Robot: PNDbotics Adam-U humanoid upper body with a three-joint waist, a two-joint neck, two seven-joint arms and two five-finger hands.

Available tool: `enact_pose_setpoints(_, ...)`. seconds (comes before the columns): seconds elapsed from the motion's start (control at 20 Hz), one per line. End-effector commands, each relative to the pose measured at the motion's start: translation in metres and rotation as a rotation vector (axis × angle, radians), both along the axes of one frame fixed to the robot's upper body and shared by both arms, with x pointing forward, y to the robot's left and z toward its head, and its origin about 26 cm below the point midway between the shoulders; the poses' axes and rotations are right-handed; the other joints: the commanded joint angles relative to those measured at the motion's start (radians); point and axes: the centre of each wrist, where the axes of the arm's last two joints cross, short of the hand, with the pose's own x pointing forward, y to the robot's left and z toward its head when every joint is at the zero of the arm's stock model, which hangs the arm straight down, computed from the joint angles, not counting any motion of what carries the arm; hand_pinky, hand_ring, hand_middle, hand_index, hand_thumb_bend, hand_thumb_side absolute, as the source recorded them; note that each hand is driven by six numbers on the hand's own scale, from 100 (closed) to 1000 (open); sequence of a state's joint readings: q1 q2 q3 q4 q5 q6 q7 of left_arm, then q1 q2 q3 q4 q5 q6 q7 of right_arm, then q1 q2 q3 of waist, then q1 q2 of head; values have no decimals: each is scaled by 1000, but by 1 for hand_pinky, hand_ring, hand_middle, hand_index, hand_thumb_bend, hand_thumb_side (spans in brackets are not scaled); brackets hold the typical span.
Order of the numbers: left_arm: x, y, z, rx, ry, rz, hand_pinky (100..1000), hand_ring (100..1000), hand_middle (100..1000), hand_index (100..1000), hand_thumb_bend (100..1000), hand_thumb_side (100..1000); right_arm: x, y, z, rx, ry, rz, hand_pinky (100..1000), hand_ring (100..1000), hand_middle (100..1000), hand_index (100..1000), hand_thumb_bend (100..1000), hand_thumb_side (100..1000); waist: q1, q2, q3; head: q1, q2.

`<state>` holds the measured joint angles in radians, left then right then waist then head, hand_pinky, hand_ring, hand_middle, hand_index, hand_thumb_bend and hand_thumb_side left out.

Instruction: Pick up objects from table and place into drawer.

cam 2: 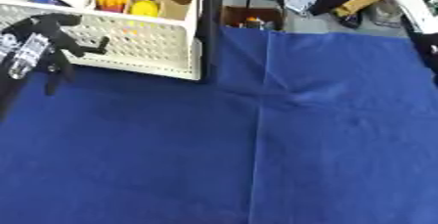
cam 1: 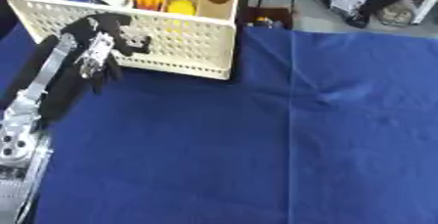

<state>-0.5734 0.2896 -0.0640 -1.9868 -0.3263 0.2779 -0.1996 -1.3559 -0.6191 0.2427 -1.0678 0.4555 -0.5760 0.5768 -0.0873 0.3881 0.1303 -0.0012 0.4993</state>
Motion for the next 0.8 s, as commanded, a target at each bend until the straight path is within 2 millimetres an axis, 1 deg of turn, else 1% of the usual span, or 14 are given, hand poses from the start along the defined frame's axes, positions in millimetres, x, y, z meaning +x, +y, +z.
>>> enact_pose_setpoints(0.05, -3, 1, 6, 2, -26, 0, 177, 383, 515, 835, 100, 946, -6, -3, 17, -425, -60, 126, 486, 708, 421, 551, 100, 418, 6, -31, 2, -5, -17)
enact_pose_setpoints(0.1, -3, -1, 7, -1, -30, -10, 176, 383, 514, 835, 100, 945, -9, 2, 23, -400, -79, 143, 489, 702, 416, 555, 100, 421, 6, -32, 12, -14, -46)
enact_pose_setpoints(0.2, -3, -3, 8, -3, -35, -22, 177, 383, 514, 834, 100, 945, -11, 13, 34, -315, -109, 181, 485, 698, 412, 553, 100, 426, 3, -32, 26, -25, -89)
enact_pose_setpoints(0.3, -3, -4, 9, -5, -37, -27, 177, 383, 514, 833, 100, 945, -12, 24, 38, -250, -125, 200, 482, 693, 408, 555, 100, 430, 0, -33, 38, -34, -124)
enact_pose_setpoints(0.4, -3, -6, 9, -6, -41, -34, 177, 383, 513, 832, 100, 944, -11, 34, 39, -217, -134, 211, 478, 687, 404, 555, 100, 434, -3, -34, 51, -41, -150)
enact_pose_setpoints(0.55, -3, -8, 10, -8, -45, -45, 177, 383, 513, 831, 100, 943, -8, 46, 37, -183, -137, 219, 470, 678, 396, 548, 100, 441, -8, -36, 71, -52, -174)
enact_pose_setpoints(0.8, -3, -10, 11, -9, -47, -56, 178, 383, 513, 831, 100, 942, -2, 59, 34, -118, -132, 215, 463, 666, 390, 551, 100, 453, -18, -43, 101, -61, -195)
